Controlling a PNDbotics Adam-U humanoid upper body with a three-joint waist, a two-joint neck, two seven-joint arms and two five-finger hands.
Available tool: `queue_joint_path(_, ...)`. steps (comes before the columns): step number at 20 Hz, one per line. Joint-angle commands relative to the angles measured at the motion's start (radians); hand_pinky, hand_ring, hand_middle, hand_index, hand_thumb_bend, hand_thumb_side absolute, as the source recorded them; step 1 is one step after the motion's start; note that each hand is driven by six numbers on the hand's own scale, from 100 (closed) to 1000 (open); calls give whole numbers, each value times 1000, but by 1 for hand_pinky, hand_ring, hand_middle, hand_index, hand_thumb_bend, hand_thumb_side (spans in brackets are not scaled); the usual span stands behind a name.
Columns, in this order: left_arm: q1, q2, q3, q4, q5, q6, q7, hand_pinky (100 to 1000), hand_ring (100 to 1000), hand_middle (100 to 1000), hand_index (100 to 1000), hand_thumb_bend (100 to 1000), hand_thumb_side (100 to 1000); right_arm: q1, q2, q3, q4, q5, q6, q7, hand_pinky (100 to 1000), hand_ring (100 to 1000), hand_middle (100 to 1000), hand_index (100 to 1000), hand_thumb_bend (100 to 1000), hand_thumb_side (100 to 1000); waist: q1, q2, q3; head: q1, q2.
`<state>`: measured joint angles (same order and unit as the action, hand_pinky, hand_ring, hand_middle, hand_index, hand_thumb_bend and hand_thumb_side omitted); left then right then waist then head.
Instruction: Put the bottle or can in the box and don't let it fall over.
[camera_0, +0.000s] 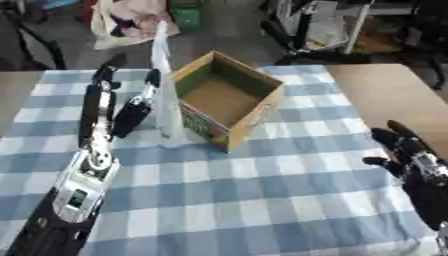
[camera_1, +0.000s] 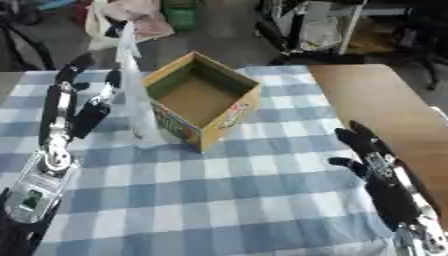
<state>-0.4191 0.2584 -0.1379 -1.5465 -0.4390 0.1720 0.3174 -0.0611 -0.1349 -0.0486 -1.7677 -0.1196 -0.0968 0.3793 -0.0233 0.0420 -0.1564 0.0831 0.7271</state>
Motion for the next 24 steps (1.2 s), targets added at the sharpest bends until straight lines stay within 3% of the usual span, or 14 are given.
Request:
queue_joint_path(1,-39,34,2,25,4,1,3,808,928,821,930,390,781,-11,-5,0,-10,-5,0,4,753,1000,880,998,100,806,2,-8,-5,4,-12)
queue_joint_path(12,-152,67,-2,156,33,-15,38,795,912,810,920,348,777,-12,-3,6,-8,-6,5,13,754,1000,880,998,100,808,8,-11,-33,9,-14)
queue_joint_path(24,-247,111,-18,285,56,-41,0,790,905,807,922,326,798,-16,-1,10,-6,-5,7,19,754,1000,881,998,100,808,11,-8,-65,17,-18)
